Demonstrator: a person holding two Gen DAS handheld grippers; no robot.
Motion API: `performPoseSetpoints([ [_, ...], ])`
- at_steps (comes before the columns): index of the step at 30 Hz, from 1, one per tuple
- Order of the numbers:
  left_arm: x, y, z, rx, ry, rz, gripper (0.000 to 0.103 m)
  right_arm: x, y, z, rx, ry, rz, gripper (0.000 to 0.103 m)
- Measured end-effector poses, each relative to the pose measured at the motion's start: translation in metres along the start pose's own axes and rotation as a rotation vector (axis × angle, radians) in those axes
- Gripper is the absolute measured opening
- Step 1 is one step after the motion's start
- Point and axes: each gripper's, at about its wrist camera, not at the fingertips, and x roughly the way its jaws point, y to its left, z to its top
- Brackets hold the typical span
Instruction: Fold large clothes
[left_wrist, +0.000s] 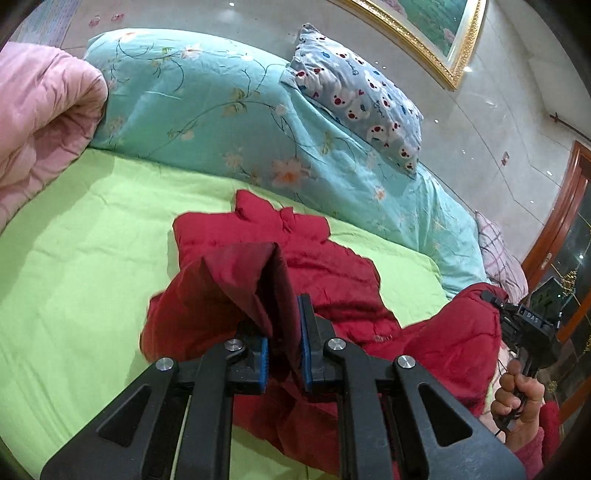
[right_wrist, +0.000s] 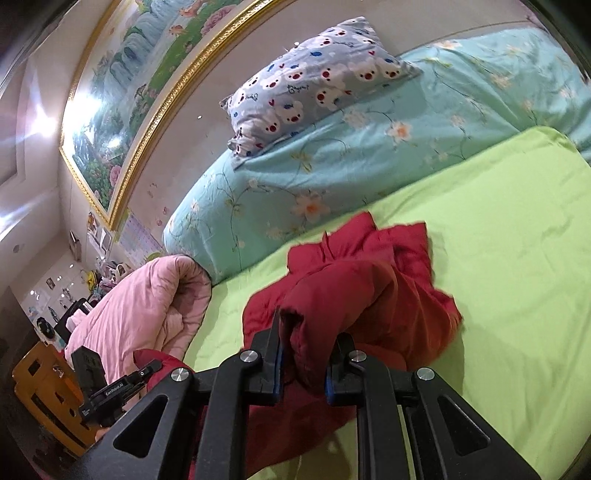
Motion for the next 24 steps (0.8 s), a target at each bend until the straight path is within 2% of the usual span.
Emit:
performPoseSetpoints([
  [11,0.054,0.017,0.053,-0.021,-0.016,0.019,0.011,0.065,-0.012,0.053,-0.018,-0.013,-0.033,0.014],
  [24,0.114,0.032,0.086,-0.038,0.005,0.043,0.010,0.125,-0.034,0.085,-0.004,0.007,-0.066,0.014],
])
